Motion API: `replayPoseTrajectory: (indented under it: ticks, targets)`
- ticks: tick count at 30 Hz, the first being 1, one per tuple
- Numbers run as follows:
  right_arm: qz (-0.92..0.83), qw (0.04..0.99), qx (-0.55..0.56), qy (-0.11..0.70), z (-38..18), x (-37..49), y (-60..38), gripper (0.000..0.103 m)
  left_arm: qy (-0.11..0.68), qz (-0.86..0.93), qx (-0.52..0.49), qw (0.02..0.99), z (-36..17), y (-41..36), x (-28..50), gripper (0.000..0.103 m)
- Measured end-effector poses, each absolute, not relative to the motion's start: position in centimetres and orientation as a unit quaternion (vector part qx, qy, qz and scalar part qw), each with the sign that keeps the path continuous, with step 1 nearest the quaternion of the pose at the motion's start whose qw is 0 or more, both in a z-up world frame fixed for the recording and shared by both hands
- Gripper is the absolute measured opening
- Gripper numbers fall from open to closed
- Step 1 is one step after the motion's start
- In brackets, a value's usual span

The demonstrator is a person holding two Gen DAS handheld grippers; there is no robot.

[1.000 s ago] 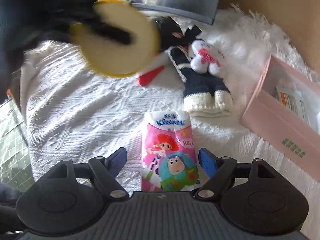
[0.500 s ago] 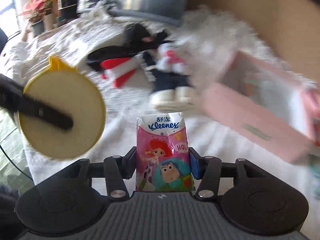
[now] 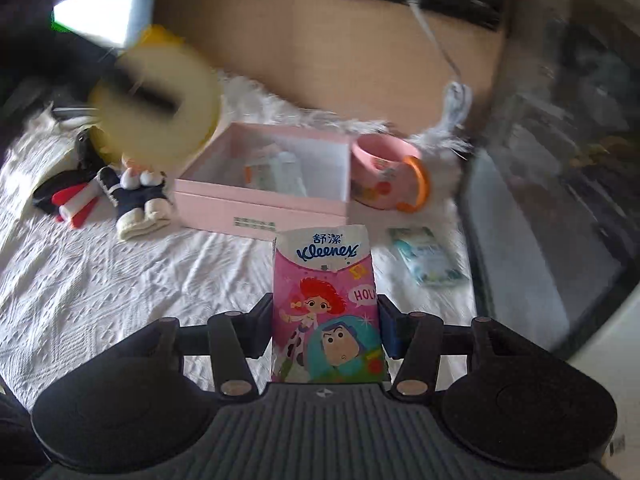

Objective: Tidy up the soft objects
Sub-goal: 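Lower the yellow mirror into the pink box and open the left gripper, then lower the Kleenex pack into the pink box and open the right gripper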

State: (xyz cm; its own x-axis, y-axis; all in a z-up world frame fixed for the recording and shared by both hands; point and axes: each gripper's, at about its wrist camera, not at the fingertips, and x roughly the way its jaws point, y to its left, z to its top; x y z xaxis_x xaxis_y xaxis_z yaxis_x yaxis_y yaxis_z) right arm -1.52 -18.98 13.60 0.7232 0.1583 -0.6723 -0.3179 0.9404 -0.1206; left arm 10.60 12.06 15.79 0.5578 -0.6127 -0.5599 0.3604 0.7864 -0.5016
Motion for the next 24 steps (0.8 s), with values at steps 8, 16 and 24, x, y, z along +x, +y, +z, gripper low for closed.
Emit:
replayPoseTrajectory:
  ticks: [8, 16, 24]
  targets:
    - [0.11, 0.923, -0.087, 0.359, 12.2, -3.6, -20.3, 0.052, 0.443, -0.143, -0.149, 0.872, 11.3, 11.4, 20.6, 0.026]
    - [0.124, 0.912, -0.088, 0.38, 11.4, -1.6, -19.8, 0.052, 0.395, -0.123, -0.174, 0.894, 10.9, 14.5, 14.6, 0.026]
    - [0.177, 0.93, -0.115, 0.301, 17.8, 7.9, -14.5, 0.053, 0.397, -0.129, -0.225, 0.88, 9.2, 15.2, 4.4, 0.026]
